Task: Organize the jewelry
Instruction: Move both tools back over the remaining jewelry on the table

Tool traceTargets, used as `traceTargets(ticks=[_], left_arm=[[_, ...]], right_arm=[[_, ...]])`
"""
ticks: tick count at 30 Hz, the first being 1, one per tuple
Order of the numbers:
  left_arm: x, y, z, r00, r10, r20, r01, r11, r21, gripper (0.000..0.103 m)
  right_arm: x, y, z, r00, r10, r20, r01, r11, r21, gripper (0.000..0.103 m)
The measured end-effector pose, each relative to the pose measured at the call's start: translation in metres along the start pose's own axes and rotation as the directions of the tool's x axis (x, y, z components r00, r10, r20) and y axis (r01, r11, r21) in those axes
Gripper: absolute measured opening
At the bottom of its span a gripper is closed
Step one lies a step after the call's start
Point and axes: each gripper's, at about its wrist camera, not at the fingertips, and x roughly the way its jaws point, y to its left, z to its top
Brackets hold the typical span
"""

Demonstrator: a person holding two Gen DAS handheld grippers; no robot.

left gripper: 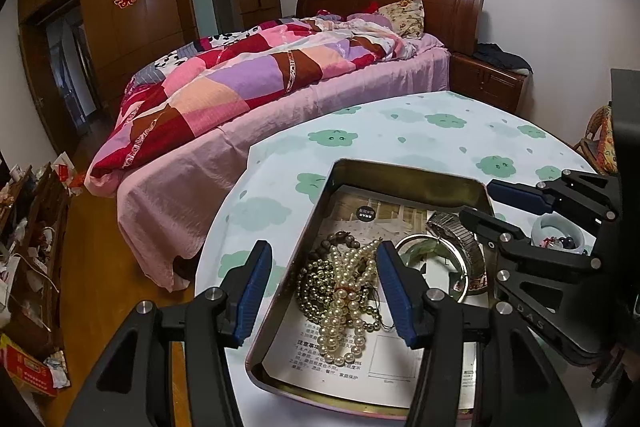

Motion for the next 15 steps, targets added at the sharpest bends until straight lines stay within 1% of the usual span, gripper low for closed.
traceTargets(ticks=[3,6,8,13,15], left_arm=[[0.0010,0.0029,-0.0007,1.000,0.006,-0.003,-0.006,1.000,-0.006,0.055],[0.0018,0.0050,-0.0003,1.000,0.016,-0.004,-0.016,1.000,-0.010,0.056],[0.0022,0.0060,-0.0004,1.000,0.026,-0.002,-0.026,1.000,-0.013,0.064],[0.0028,0.0068,-0.0014,1.000,0.029,-0.001,-0.029,0.999,-0.014,0.065],[0.0025,0.0068,-0.0017,1.000,0.031,-0.002,-0.031,0.999,-0.017,0.065]], right_arm=[[-0.0017,-0.0003,-0.0003,1.000,-0.002,0.002,0.002,1.000,0.002,0.038],[-0.0033,-0.0007,-0.0016,1.000,-0.006,0.006,0.006,1.000,0.004,0.043],[-0.0053,-0.0016,-0.0032,1.000,-0.009,0.011,0.009,1.000,0.006,0.046],[-0.0069,-0.0038,-0.0066,1.000,-0.009,0.007,0.009,1.000,0.013,0.047],[-0.0091,-0.0049,-0.0087,1.000,-0.007,0.005,0.007,1.000,0.016,0.049]])
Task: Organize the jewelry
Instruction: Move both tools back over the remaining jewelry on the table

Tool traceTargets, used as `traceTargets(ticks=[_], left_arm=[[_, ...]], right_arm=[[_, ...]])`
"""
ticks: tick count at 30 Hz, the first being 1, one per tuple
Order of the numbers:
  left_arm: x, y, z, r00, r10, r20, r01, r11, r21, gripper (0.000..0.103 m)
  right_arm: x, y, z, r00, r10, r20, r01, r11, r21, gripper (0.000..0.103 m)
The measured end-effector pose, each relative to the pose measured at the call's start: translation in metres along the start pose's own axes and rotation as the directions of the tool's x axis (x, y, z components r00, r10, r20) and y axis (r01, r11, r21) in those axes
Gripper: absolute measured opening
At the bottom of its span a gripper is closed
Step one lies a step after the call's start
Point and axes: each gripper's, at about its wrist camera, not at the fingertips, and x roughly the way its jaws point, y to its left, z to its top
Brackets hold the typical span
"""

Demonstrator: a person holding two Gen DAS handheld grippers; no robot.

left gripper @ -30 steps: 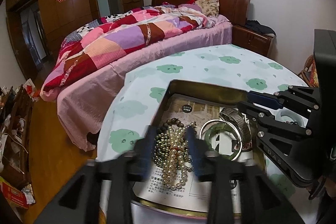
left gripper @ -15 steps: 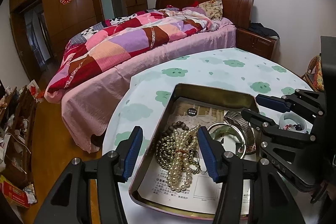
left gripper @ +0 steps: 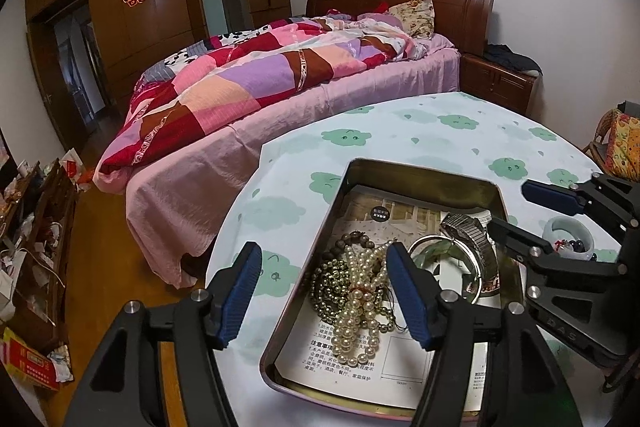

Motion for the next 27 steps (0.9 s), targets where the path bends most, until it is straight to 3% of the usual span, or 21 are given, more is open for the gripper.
traceTargets(ticks=[7,16,21,27], left_arm=[[-0.006,-0.010,-0.001,1.000,-0.007,0.005,0.007,1.000,0.012,0.065],[-0.023,-0.058,-0.012,0.998,-0.061,0.009,0.059,0.992,0.110,0.065],[-0.031,-0.088,-0.022,0.996,-0.094,0.004,0.092,0.982,0.164,0.065],[-0.040,-0.118,-0.027,0.988,-0.152,-0.002,0.149,0.969,0.199,0.065]], right_arm=[[-0.020,-0.014,-0.016,1.000,-0.011,0.003,0.011,1.000,0.014,0.056],[-0.055,-0.078,-0.063,0.995,-0.092,-0.033,0.096,0.987,0.133,0.066],[-0.065,-0.112,-0.094,0.986,-0.145,-0.089,0.161,0.962,0.223,0.066],[-0.074,-0.124,-0.119,0.984,-0.136,-0.111,0.162,0.947,0.277,0.066]])
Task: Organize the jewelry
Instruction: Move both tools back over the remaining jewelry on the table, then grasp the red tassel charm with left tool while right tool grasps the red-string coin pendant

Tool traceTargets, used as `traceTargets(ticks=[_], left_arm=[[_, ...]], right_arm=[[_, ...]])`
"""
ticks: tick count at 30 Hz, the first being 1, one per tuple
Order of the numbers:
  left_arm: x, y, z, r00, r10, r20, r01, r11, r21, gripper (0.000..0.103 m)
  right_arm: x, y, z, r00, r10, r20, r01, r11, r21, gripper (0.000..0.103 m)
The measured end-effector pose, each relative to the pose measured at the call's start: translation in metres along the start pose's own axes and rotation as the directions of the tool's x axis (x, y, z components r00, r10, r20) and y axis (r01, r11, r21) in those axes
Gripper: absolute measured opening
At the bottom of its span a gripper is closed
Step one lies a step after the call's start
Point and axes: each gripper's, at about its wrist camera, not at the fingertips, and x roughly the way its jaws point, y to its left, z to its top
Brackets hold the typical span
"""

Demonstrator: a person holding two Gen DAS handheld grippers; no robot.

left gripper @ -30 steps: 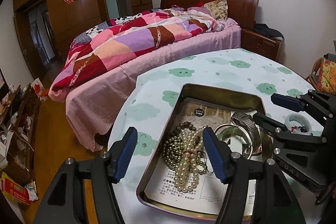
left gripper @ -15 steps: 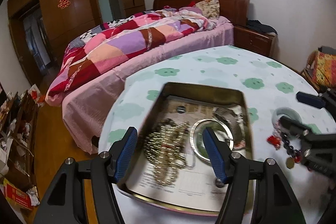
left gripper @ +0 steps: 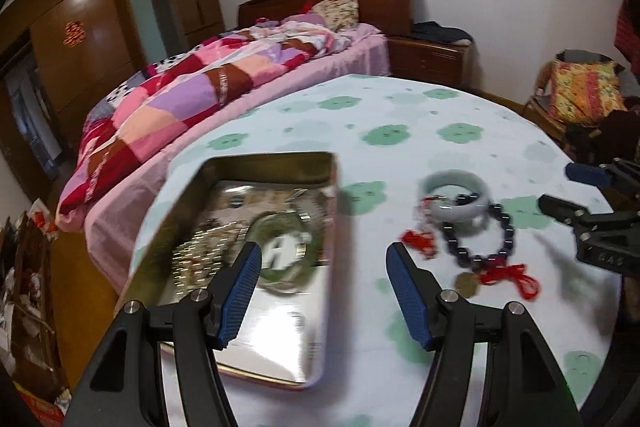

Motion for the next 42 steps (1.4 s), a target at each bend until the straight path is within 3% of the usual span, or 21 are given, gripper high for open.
traceTargets(ticks=[6,16,19,21,24,36,38,42], left_arm=[[0.005,-0.030,0.005,1.000,-0.009,-0.001,0.009,0.998,0.060,0.065],[0.013,-0.019,-0.001,1.000,-0.002,-0.027,0.002,1.000,0.010,0.065],[0.013,-0.025,-0.001,0.999,-0.022,-0.025,0.022,0.999,0.023,0.065],[0.016,-0.031,-0.001,0.999,-0.031,-0.027,0.032,0.999,0.043,0.065],[0.022,-0.039,-0.001,0.998,-0.049,-0.030,0.050,0.997,0.065,0.065],[0.059,-0.058,0.012,0.992,-0.096,-0.081,0.104,0.990,0.099,0.065],[0.064,-0.059,0.012,0.990,-0.100,-0.101,0.110,0.989,0.098,0.057],[0.067,-0.060,0.014,0.989,-0.104,-0.102,0.114,0.988,0.100,0.055]], right_arm=[[-0.005,0.010,-0.005,0.998,0.056,0.011,-0.056,0.998,-0.009,0.066],[0.004,0.044,-0.018,0.987,0.153,-0.042,-0.156,0.983,-0.093,0.060],[0.009,0.048,-0.022,0.984,0.165,-0.066,-0.171,0.980,-0.103,0.050],[0.013,0.048,-0.025,0.982,0.167,-0.088,-0.176,0.979,-0.100,0.022],[0.016,0.044,-0.028,0.979,0.177,-0.096,-0.186,0.978,-0.090,0.007],[0.015,0.014,-0.027,0.987,0.141,-0.082,-0.143,0.989,-0.019,0.005],[0.015,0.015,-0.027,0.986,0.145,-0.081,-0.147,0.989,-0.020,0.005],[0.015,0.016,-0.028,0.986,0.148,-0.079,-0.150,0.989,-0.017,0.005]])
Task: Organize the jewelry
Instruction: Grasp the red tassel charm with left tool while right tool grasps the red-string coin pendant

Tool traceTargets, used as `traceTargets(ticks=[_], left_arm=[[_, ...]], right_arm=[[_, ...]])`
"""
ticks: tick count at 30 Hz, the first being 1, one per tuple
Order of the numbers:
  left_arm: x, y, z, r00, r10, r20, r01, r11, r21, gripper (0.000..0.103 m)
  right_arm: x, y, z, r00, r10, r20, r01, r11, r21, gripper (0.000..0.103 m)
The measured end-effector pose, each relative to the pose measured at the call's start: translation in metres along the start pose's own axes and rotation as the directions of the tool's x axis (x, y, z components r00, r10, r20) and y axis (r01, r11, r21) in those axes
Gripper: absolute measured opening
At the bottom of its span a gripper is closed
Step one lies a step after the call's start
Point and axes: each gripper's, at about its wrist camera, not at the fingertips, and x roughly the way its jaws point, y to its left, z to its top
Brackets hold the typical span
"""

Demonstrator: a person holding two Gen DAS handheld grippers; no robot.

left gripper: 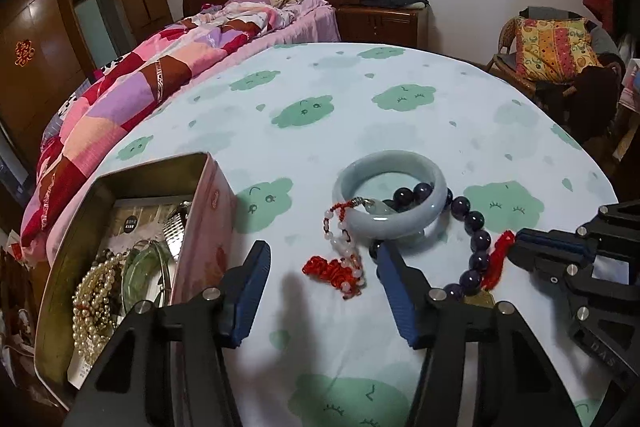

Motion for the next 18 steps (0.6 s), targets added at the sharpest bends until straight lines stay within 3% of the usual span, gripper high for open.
traceTargets(ticks=[2,10,14,18], left_arm=[[0.003,0.003,0.001,1.000,-0.014,-0.012,0.014,1.000,-0.014,0.046],[0.006,0.000,-0.002,1.000,-0.016,-0.023,0.016,1.000,0.003,0.042],[0.015,-0.002,0.001,0.997,-0.045,-0.057,0.046,0.999,0.013,0.021],[0.003,0.003,-0.001,0.997,-0.068,-0.047,0.067,0.998,-0.006,0.013]], right_arm=[[0.000,0.000,0.000,1.000,-0.001,0.000,0.001,1.000,-0.002,0.005],[-0.001,0.000,0.000,1.000,-0.002,0.004,0.002,1.000,-0.002,0.005],[-0.002,-0.001,-0.001,1.000,0.007,0.009,-0.007,1.000,0.006,0.005],[-0.009,-0.004,0.001,0.999,0.010,0.035,-0.011,1.000,0.015,0.004]])
